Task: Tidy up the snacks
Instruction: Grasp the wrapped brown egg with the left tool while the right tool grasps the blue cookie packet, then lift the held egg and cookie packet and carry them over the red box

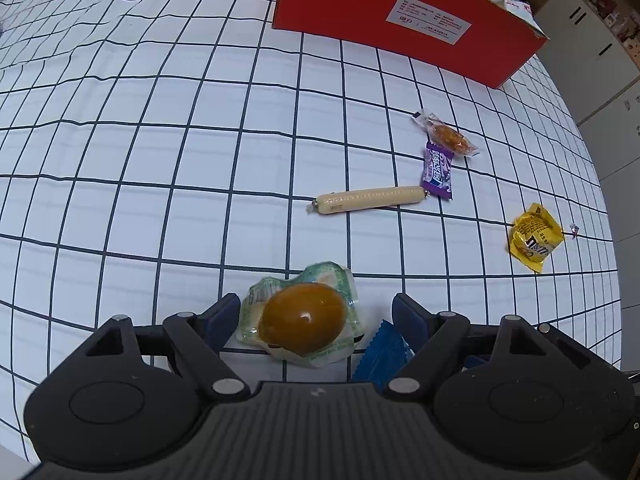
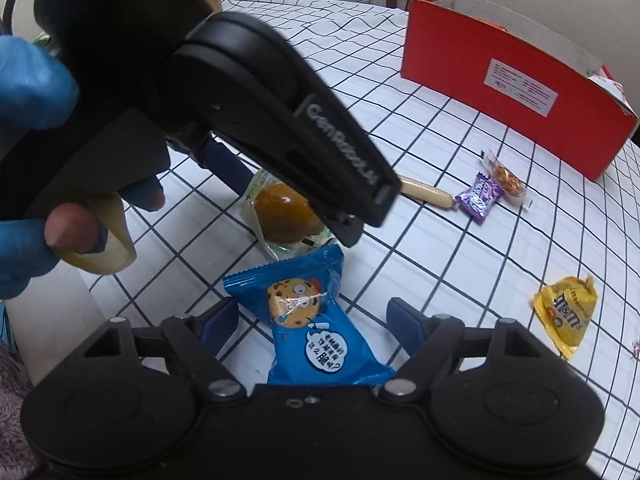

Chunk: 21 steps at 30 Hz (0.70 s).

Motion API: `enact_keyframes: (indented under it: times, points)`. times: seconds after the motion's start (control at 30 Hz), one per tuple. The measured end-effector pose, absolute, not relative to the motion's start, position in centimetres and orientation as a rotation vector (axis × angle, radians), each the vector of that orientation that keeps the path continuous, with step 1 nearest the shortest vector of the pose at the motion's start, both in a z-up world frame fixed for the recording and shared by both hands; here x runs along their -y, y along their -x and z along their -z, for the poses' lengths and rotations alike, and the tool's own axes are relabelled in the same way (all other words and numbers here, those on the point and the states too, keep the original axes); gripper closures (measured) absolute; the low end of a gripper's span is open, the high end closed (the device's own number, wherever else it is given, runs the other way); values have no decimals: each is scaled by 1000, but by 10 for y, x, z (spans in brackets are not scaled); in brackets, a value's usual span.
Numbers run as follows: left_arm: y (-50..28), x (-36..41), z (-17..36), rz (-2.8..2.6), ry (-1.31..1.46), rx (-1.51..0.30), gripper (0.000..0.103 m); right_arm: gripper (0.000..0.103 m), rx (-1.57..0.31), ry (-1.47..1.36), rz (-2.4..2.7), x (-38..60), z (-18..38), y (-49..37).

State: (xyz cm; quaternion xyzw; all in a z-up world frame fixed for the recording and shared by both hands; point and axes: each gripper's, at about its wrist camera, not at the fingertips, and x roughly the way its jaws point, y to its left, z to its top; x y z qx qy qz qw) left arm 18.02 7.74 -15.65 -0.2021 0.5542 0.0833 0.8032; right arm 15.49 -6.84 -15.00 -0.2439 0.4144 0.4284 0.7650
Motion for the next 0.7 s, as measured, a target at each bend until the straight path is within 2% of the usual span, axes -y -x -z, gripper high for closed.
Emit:
enact_keyframes:
  times: [0.13, 0.2, 0.27, 0.3, 0.47, 0.7]
  points:
    - [-180, -76, 157, -193, 420, -1183, 21, 33, -894, 546, -939, 66, 151, -152]
    - [-180, -76, 156, -202, 404, -1183, 26, 37, -893, 547, -941, 66, 151, -150]
    - [-181, -76, 156, -208, 390, -1187, 30, 47, -896, 551, -938, 66, 151, -148]
    - [-180, -76, 155, -215, 388, -1188, 34, 47, -896, 549, -935, 66, 151, -147]
    - [-178, -80, 155, -218, 418, -1188, 37, 63, -906, 529, -903, 70, 149, -146]
    - [-172, -81, 151, -217, 457, -1183, 42, 71, -945, 434, -824, 87, 148, -152]
